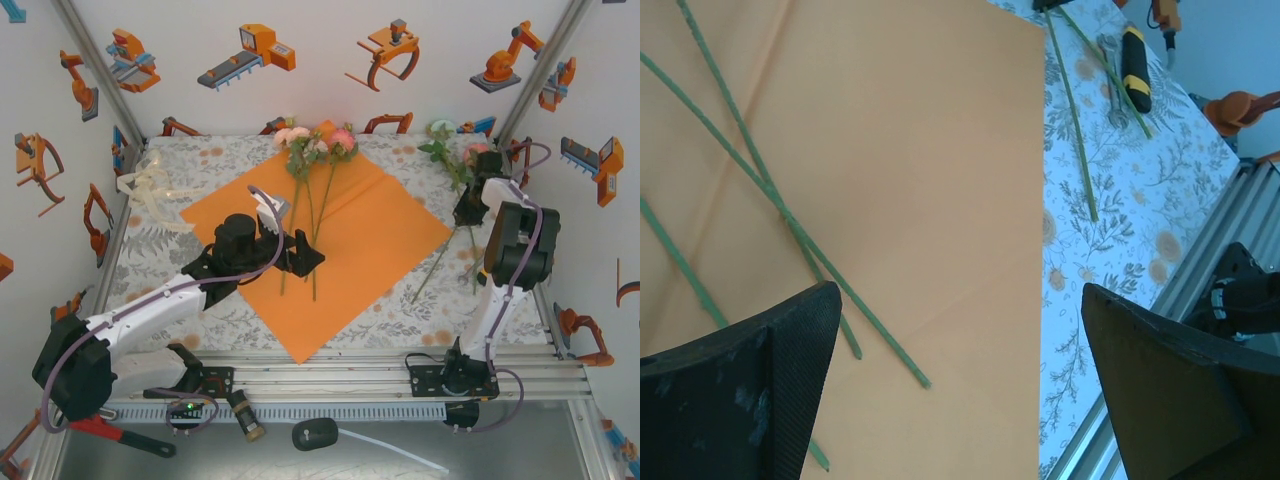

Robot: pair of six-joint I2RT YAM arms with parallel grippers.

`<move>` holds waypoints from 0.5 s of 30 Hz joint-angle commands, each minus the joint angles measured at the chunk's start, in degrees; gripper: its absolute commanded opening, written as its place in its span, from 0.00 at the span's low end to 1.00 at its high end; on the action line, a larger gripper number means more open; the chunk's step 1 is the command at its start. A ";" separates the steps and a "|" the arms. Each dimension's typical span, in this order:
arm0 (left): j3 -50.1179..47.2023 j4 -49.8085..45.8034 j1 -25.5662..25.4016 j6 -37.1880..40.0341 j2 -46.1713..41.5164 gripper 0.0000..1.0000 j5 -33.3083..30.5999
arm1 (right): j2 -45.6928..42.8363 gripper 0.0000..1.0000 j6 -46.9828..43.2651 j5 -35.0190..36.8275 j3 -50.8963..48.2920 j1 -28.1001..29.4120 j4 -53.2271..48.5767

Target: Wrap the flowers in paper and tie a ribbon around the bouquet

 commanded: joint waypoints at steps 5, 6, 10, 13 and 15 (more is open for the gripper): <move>0.98 -3.77 -0.33 -1.67 -1.55 0.97 -12.19 | -11.88 0.00 0.70 1.00 -1.34 2.80 1.94; 1.00 -4.50 -0.25 -2.36 -1.57 0.97 -14.63 | -13.66 0.00 1.06 0.83 -1.57 3.74 2.20; 0.73 -6.83 -0.01 -4.54 -1.55 0.97 -20.50 | -18.20 0.00 1.23 0.81 -0.91 8.98 3.06; 0.34 -6.89 0.28 -5.17 -2.01 0.97 -21.30 | -19.00 0.00 1.33 -0.16 1.73 13.62 2.89; 0.10 -6.81 0.27 -5.20 -2.61 0.97 -21.55 | -17.93 0.00 1.36 -1.74 4.31 16.83 2.81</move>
